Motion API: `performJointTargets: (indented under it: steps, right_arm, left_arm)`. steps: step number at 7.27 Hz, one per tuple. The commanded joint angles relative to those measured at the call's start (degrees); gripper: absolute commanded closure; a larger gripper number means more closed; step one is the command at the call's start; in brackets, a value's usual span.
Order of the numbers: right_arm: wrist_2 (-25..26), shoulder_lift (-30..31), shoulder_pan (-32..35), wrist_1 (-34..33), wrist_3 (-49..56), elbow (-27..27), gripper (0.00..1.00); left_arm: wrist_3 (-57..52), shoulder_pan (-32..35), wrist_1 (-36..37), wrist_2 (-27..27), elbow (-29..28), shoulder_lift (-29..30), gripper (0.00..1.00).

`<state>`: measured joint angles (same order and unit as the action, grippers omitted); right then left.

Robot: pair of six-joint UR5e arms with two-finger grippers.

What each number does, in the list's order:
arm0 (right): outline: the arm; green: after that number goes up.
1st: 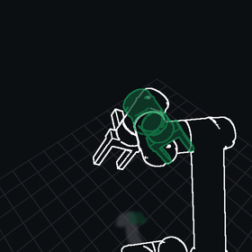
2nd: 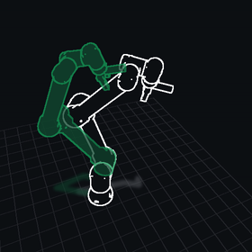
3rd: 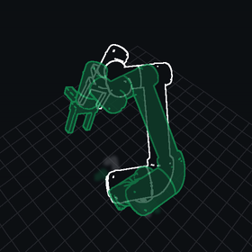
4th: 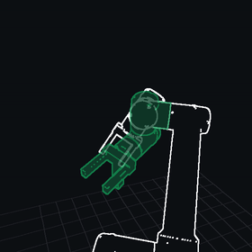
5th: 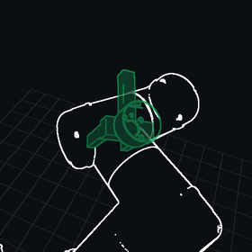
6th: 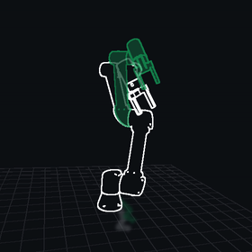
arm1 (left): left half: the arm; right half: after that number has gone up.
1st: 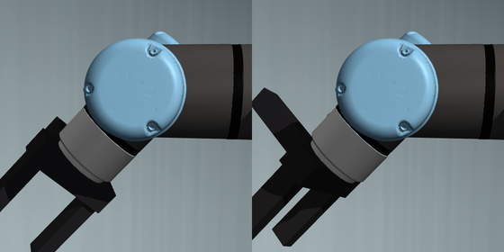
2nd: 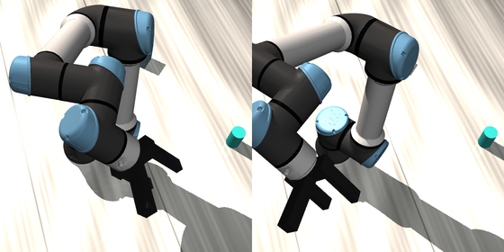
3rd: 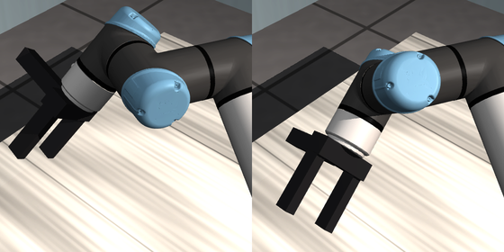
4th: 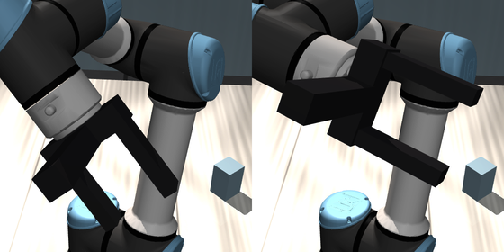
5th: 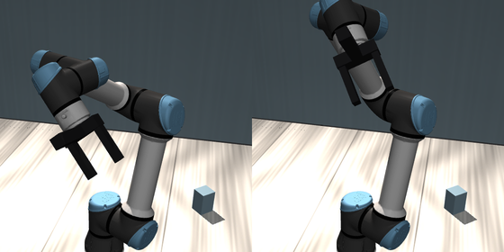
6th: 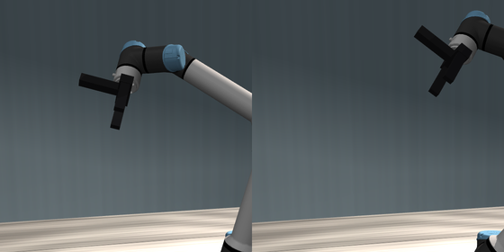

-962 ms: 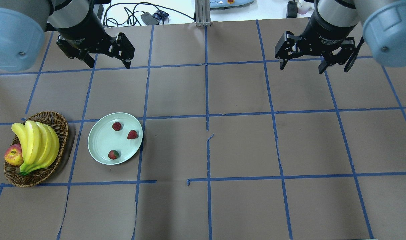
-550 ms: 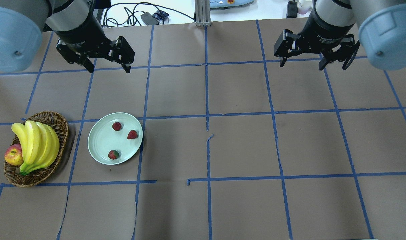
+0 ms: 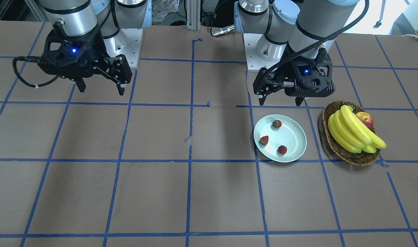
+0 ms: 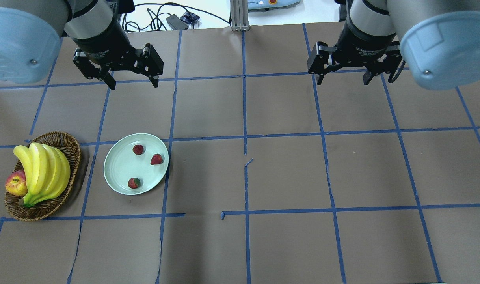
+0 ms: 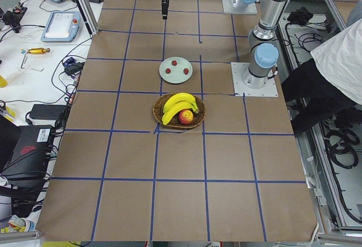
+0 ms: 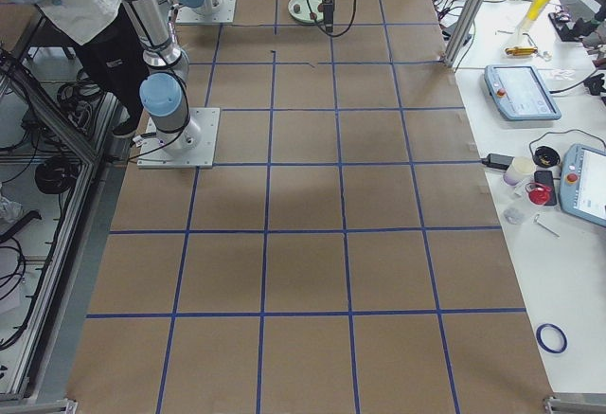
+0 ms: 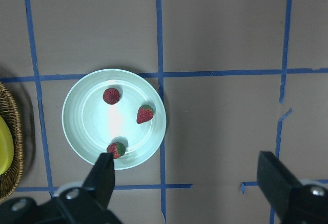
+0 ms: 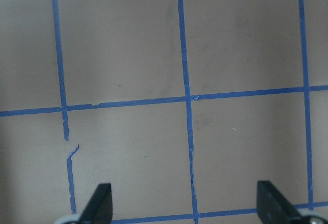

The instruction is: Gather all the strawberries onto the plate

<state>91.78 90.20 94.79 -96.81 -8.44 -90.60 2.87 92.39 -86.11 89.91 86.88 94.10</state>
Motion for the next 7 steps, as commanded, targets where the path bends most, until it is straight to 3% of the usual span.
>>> performJointTargets:
  steps: [1, 2, 7]
  right_arm:
    - [0.42, -0.63, 0.04, 0.30, 0.18, 0.51, 0.00]
    - [0.42, -0.81, 0.04, 0.39, 0.18, 1.47, 0.00]
    - [0.07, -2.57, -0.05, 4.00, -0.35, 4.91, 0.00]
  left_arm:
    - [-2.15, 0.16, -4.99, 0.18, -2.93, 0.92, 0.00]
    - [-3.47, 0.16, -9.21, 0.27, -3.29, 0.57, 0.00]
    - [-2.70, 0.59, -6.36, 0.27, -0.49, 0.21, 0.00]
